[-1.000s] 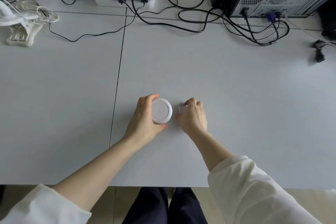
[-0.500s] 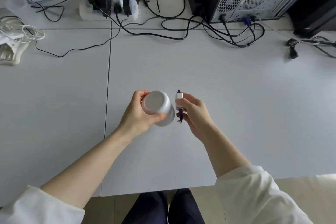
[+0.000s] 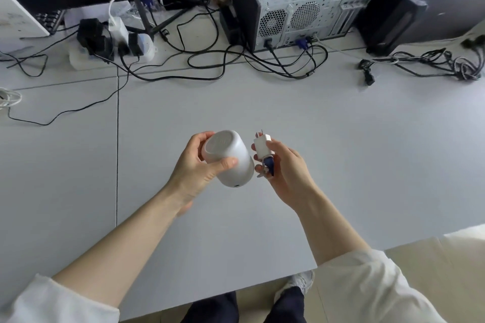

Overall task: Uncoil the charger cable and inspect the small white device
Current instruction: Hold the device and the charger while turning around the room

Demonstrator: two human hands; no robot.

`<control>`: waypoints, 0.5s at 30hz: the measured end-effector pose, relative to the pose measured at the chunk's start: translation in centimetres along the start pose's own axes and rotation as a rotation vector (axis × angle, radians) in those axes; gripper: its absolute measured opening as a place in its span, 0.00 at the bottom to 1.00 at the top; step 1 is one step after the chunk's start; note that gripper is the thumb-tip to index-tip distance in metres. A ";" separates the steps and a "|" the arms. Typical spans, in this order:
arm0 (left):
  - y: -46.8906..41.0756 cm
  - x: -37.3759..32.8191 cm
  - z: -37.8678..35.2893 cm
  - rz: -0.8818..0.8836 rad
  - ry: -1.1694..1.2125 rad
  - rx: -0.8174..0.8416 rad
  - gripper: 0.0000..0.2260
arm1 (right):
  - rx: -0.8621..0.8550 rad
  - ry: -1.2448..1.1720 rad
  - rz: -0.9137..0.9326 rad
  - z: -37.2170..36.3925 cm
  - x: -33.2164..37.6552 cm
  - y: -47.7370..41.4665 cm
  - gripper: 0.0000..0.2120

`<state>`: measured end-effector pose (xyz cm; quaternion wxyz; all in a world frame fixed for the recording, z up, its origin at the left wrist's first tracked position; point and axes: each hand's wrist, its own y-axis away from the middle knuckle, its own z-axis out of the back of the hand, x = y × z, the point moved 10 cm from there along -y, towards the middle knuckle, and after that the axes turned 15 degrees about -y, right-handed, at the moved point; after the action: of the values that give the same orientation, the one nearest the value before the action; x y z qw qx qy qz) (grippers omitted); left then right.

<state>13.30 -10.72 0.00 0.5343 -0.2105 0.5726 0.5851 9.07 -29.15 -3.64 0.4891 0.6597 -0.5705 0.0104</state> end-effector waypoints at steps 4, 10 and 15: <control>-0.4 -1.8 -3.7 0.005 0.017 0.022 0.36 | -0.013 -0.034 0.019 3.1 3.0 0.3 0.12; 0.0 -4.8 -11.1 0.015 0.020 0.050 0.37 | 0.002 -0.037 0.042 8.7 8.9 2.0 0.12; 0.5 -7.4 -17.8 0.000 0.001 0.057 0.36 | 0.020 0.001 0.069 13.3 14.3 3.8 0.11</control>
<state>8.85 -29.40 2.07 0.5401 -0.1953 0.5893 0.5682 3.93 -47.98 -0.01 0.4821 0.6444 -0.5927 0.0332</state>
